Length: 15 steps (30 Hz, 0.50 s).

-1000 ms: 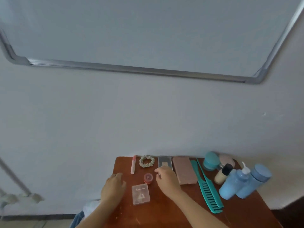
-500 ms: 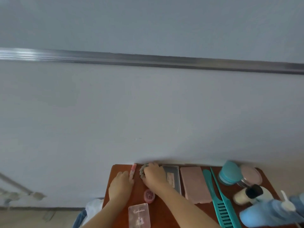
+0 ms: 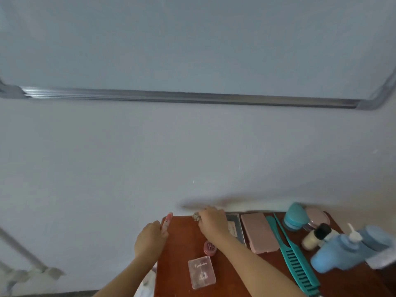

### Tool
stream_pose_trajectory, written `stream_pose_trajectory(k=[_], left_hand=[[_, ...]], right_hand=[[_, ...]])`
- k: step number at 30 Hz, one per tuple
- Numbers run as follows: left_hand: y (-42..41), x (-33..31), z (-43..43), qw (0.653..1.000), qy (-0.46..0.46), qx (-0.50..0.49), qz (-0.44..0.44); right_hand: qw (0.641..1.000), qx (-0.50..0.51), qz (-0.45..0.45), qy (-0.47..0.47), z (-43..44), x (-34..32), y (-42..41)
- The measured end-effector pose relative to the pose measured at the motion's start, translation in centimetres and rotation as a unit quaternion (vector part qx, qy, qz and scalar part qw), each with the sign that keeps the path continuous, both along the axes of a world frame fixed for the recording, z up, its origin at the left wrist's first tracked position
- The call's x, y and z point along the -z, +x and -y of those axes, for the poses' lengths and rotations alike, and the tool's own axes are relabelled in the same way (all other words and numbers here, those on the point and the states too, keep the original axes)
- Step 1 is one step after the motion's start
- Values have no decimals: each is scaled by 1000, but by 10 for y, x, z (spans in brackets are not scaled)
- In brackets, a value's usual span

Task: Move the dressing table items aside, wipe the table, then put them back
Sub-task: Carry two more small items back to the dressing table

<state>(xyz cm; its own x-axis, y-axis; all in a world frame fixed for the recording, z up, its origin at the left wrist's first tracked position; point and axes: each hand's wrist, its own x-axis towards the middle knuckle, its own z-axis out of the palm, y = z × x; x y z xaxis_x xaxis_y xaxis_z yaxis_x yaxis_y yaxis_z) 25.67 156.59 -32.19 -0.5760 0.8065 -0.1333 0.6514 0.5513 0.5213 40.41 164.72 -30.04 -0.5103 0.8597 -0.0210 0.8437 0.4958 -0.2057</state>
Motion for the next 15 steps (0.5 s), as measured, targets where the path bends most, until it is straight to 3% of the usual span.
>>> stream_pose_trajectory(k=[4, 6, 11, 15], left_hand=[[-19, -29, 22, 998, 44, 48, 9], [-20, -44, 35, 994, 63, 85, 10], [-1, -76, 87, 971, 117, 206, 33], [36, -91, 138, 944, 118, 304, 58]], right_hand=[[992, 96, -85, 16, 45, -47, 2], [971, 179, -160, 7, 74, -63, 10], [851, 376, -366, -27, 176, -76, 45], [784, 457, -417, -43, 273, -84, 85]])
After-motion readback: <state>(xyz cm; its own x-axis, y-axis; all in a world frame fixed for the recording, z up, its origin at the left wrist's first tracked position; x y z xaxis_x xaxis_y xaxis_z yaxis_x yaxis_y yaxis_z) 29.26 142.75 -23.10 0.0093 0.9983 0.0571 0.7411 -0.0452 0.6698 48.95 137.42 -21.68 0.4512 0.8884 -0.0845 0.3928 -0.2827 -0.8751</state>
